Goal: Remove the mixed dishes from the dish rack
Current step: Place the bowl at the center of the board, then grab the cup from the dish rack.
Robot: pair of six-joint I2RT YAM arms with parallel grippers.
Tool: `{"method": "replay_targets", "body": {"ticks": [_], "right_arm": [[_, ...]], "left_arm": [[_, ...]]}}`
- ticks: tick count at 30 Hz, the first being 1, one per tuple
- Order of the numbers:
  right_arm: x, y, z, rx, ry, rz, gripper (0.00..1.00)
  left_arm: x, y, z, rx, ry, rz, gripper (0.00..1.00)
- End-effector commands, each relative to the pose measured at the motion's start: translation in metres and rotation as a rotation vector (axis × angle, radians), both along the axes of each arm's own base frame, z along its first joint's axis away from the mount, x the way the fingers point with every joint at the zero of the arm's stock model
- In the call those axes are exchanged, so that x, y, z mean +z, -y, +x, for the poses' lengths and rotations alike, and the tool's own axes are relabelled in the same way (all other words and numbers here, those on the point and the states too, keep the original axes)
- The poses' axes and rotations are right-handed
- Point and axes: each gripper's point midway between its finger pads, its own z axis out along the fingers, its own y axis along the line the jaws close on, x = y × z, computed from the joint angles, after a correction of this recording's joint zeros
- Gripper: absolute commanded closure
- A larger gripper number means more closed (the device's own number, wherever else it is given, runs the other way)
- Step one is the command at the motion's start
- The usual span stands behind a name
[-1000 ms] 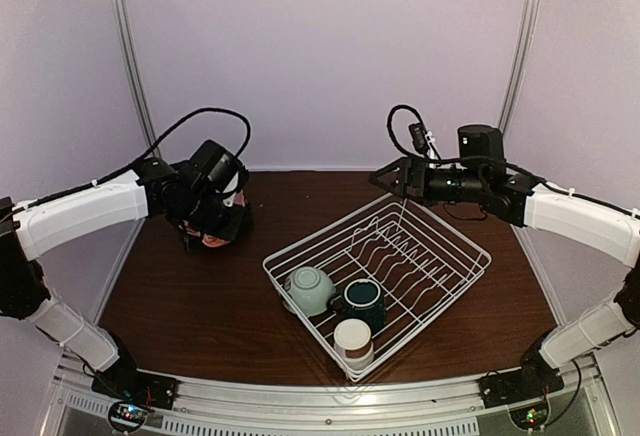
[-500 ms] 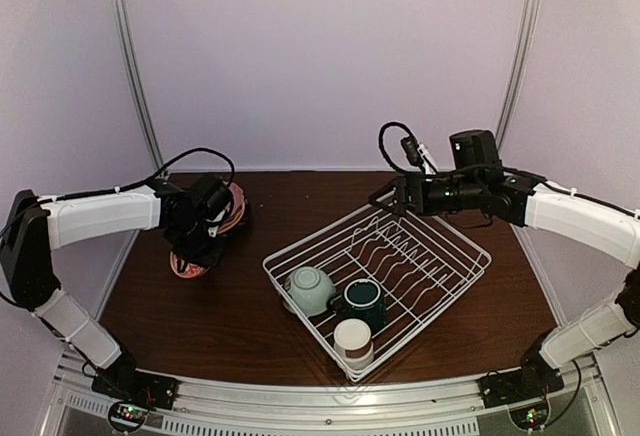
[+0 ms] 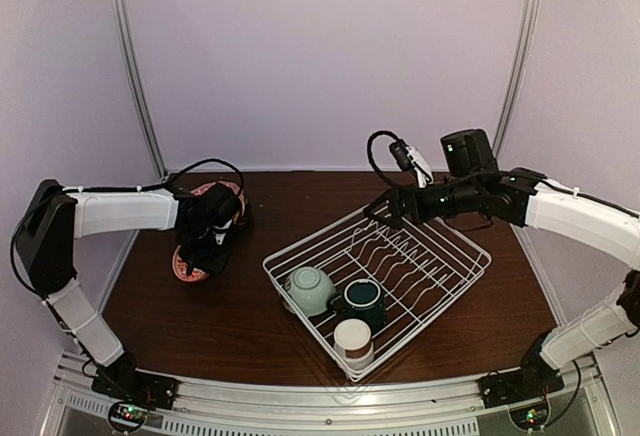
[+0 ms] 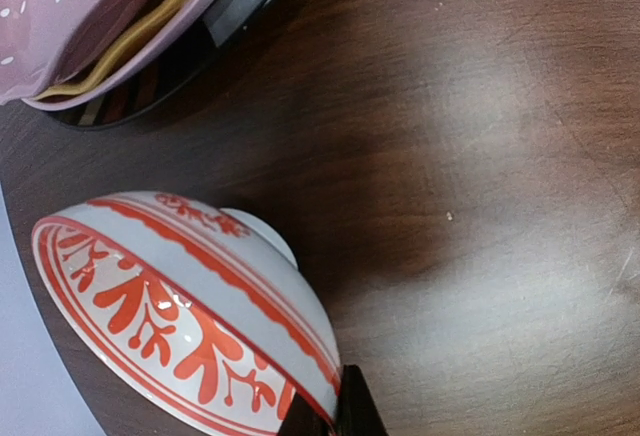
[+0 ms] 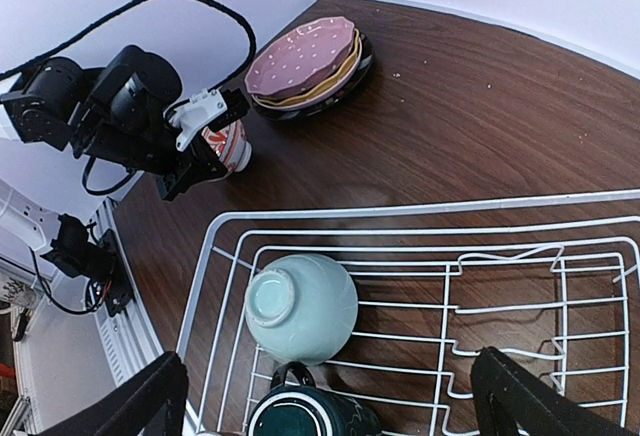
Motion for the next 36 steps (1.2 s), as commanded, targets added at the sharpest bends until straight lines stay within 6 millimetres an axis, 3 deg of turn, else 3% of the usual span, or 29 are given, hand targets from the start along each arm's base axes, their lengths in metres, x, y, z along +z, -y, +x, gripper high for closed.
{"method": "replay_targets", "body": {"ticks": [1,7,17,21,26,32,36], "right_arm": [[-0.003,-0.004,-0.005,0.021,0.035,-0.085,0.0],[-0.02,-0.006,-0.014,0.023,0.05,-0.186,0.0],[-0.038,-0.006,-0.032,0.073,0.034,-0.285,0.0],[-0.049,-0.007,-0.046,0.112,0.028,-0.345,0.0],[-0.069,-0.009,-0.062,0.143,0.034,-0.468,0.0],[-0.089,-0.017,-0.073,0.171,0.058,-0.619,0.0],[-0.103,-0.024,-0.078,0.195,0.064,-0.711,0.0]], "left_arm": [[0.001,0.003,0.017,-0.013,0.041,0.012,0.99],[0.004,0.006,0.019,-0.029,0.041,0.001,0.8],[0.016,0.008,0.022,-0.039,0.064,-0.006,0.63],[0.043,0.02,0.026,-0.066,0.114,-0.09,0.43],[0.082,0.035,0.035,-0.101,0.203,-0.185,0.03],[0.112,0.043,0.039,-0.121,0.287,-0.256,0.02],[0.118,0.041,0.039,-0.118,0.307,-0.258,0.03]]}}
